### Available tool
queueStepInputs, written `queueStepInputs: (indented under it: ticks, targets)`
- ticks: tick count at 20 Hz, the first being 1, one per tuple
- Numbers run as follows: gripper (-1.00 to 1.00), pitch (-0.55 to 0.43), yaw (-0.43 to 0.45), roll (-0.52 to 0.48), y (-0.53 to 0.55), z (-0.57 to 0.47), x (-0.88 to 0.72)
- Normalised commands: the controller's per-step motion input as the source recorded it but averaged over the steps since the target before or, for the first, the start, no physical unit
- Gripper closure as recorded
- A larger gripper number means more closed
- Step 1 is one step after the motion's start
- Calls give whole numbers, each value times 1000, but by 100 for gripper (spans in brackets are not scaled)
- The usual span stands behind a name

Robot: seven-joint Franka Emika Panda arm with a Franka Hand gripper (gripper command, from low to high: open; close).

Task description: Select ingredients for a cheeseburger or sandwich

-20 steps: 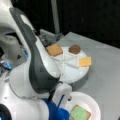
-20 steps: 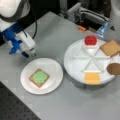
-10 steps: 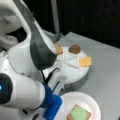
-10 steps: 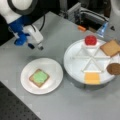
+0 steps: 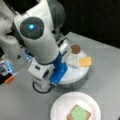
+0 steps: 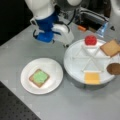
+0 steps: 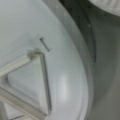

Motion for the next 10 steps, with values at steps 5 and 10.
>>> queueStepInputs:
  ticks: [5,10]
  targets:
    - [-100,-222,-36,-285,350,-201,-543]
    - [-100,-173,-33,-199,402,-149,-335]
